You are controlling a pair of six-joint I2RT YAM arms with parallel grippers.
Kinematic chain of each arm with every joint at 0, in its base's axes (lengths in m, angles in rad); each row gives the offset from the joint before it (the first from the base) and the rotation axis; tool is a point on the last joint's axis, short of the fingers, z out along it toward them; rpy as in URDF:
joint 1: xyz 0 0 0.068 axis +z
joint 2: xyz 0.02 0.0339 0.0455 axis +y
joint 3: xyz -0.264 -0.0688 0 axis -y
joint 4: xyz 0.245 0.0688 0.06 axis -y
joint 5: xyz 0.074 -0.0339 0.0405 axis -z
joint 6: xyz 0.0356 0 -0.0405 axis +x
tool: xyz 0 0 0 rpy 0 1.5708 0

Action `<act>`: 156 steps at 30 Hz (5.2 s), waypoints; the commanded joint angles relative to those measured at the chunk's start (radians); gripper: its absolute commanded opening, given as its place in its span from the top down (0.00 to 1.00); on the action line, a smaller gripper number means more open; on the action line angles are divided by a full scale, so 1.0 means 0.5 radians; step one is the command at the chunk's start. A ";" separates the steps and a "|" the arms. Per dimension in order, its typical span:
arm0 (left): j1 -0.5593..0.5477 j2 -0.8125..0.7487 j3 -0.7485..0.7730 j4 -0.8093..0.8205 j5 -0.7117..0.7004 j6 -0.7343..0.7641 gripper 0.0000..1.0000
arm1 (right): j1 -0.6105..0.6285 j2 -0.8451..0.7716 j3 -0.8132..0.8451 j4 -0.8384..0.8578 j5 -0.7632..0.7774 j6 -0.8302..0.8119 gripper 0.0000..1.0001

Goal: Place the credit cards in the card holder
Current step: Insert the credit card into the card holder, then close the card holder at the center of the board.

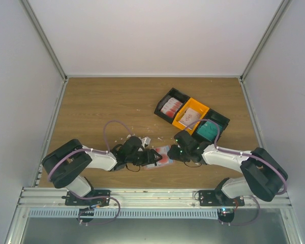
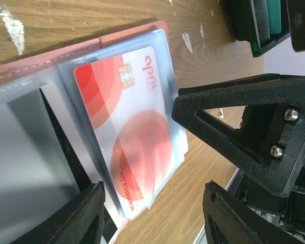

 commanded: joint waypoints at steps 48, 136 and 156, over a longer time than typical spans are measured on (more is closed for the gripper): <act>-0.038 -0.267 0.437 -1.451 -0.779 0.550 0.11 | 0.032 -0.006 0.163 -0.216 0.229 -0.245 0.53; 0.066 0.396 1.033 -0.512 0.243 0.575 0.44 | 0.029 -0.323 -0.177 -0.058 -0.085 -0.162 0.68; 0.206 -0.163 0.418 -0.984 0.028 0.500 0.36 | 0.028 0.052 -0.005 -0.087 -0.139 -0.314 0.68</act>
